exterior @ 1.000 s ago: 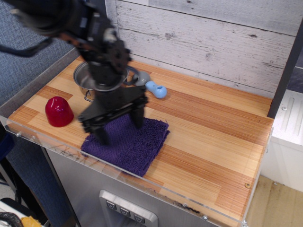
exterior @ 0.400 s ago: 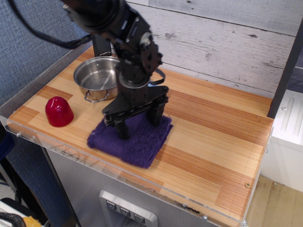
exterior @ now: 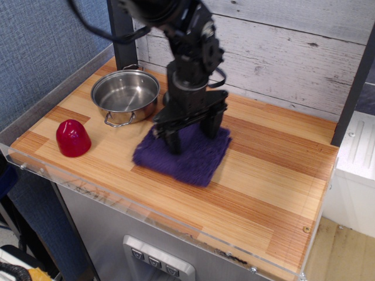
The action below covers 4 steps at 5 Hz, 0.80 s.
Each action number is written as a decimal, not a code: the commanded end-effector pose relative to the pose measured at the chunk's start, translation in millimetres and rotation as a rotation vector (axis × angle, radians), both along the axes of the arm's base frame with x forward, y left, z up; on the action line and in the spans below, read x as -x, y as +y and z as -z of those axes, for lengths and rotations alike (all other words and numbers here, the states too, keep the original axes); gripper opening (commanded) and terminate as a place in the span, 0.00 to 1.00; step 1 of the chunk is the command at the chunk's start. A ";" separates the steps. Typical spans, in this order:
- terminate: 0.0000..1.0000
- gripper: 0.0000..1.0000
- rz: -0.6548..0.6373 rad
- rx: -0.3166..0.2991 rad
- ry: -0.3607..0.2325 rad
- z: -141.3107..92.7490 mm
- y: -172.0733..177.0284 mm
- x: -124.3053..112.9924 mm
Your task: Move the cloth to the top-right corner of the counter.
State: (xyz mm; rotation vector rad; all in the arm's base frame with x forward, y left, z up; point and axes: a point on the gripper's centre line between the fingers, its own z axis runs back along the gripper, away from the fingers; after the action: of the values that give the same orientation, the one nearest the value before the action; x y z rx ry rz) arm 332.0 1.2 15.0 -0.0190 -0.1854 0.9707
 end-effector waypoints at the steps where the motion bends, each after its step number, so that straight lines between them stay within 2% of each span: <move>1: 0.00 1.00 0.055 0.065 -0.023 -5.3 -57.1 -39.3; 2: 0.00 1.00 0.107 0.086 -0.021 -7.0 -86.1 -51.2; 3: 0.00 1.00 0.154 0.114 -0.007 -6.8 -109.8 -51.5; 4: 0.00 1.00 0.166 0.111 -0.013 -10.2 -114.4 -46.6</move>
State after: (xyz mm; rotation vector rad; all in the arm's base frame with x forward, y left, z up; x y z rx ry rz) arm 384.5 -103.0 17.1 -0.1277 -0.1307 0.8320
